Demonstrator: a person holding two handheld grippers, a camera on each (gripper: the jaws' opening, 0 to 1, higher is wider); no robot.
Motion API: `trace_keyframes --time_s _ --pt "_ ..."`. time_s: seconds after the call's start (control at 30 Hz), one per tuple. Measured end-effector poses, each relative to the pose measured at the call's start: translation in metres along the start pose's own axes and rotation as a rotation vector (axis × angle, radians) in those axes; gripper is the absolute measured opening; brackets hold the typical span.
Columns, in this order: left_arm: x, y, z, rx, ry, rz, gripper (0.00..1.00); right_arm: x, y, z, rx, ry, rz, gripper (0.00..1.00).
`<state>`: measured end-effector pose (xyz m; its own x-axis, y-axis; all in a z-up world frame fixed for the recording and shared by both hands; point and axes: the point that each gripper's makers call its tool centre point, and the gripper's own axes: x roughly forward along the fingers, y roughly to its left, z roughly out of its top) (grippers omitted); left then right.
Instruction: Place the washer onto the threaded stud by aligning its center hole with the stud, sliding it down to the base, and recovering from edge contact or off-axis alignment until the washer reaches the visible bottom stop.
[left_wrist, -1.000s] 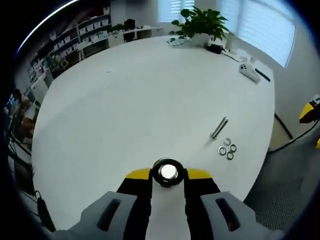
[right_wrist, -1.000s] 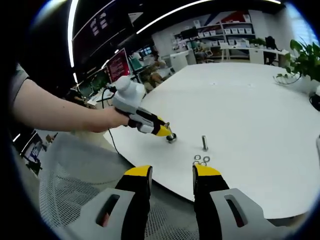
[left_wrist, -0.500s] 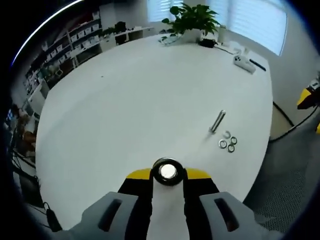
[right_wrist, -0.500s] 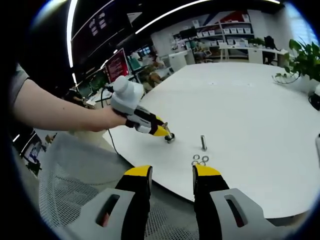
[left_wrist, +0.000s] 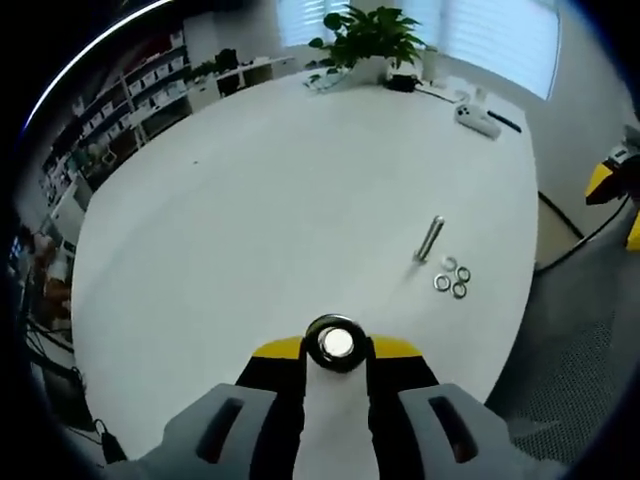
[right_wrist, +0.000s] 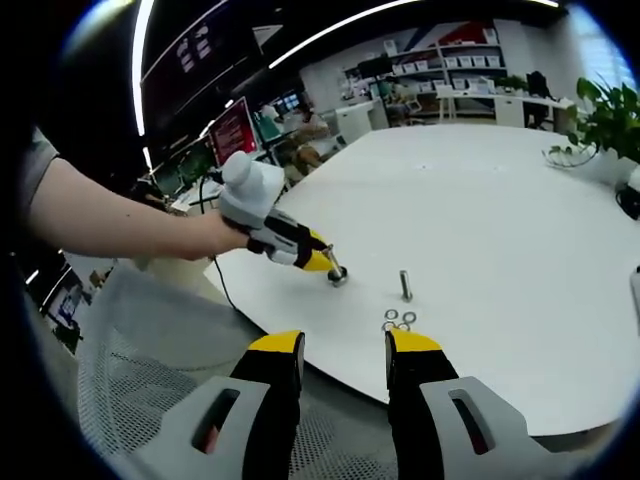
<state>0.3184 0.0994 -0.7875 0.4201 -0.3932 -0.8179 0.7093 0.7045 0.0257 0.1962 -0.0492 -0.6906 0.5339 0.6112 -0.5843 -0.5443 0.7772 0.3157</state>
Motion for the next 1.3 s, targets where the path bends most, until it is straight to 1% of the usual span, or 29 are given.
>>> trace_keyframes --time_s 0.1,0.17,0.27,0.3,0.37,0.4,0.5,0.6,0.63,0.67,0.7,0.8,0.97,1.1,1.23,1.3 --pt "-0.001 0.001 0.001 -0.01 -0.008 -0.014 0.21 0.0 0.0 0.0 -0.001 0.002 -0.001 0.35" --pt "-0.002 0.001 0.002 -0.007 -0.012 -0.01 0.21 0.0 0.0 -0.001 -0.002 0.005 -0.002 0.35" --pt "-0.004 0.001 0.006 0.054 0.002 0.004 0.21 0.0 0.0 -0.001 -0.005 0.008 0.0 0.35" --pt "-0.005 0.001 -0.001 0.086 0.058 0.003 0.21 0.001 0.0 -0.001 -0.006 0.009 0.001 0.35" --pt "-0.006 0.003 0.001 0.165 0.077 0.02 0.21 0.001 0.0 -0.002 -0.008 0.012 0.001 0.35" --pt "-0.006 0.004 0.002 0.189 0.087 0.023 0.21 0.001 0.0 -0.001 -0.007 0.011 0.002 0.35" --pt "-0.006 0.0 0.009 0.222 0.103 0.012 0.21 0.001 0.0 -0.001 -0.005 0.009 0.001 0.35" --pt "-0.004 -0.003 0.011 0.318 0.163 -0.004 0.21 0.001 0.0 -0.001 -0.003 0.007 0.001 0.35" --pt "-0.003 -0.004 0.01 0.336 0.182 -0.01 0.21 0.001 0.0 -0.001 -0.003 0.007 0.001 0.35" --pt "-0.002 -0.006 0.006 0.356 0.22 -0.02 0.21 0.001 0.0 -0.001 -0.005 0.008 0.002 0.35" --pt "-0.001 -0.005 0.005 0.373 0.232 -0.021 0.21 0.001 0.001 -0.001 -0.006 0.009 0.003 0.35" --pt "0.0 -0.005 0.007 0.375 0.241 -0.018 0.21 0.0 0.0 0.0 -0.001 0.003 0.0 0.35" --pt "0.0 -0.003 -0.001 0.392 0.299 -0.029 0.2 0.0 0.0 0.0 -0.002 0.003 0.002 0.35" --pt "-0.002 -0.004 -0.001 0.404 0.296 -0.019 0.2 0.0 0.001 0.0 -0.002 0.002 0.004 0.35" --pt "-0.003 -0.003 0.0 0.411 0.28 -0.002 0.2 0.001 0.001 -0.001 -0.007 0.007 0.007 0.35" --pt "-0.003 -0.003 0.001 0.399 0.269 0.006 0.2 0.001 0.002 -0.002 -0.014 0.012 0.011 0.35"
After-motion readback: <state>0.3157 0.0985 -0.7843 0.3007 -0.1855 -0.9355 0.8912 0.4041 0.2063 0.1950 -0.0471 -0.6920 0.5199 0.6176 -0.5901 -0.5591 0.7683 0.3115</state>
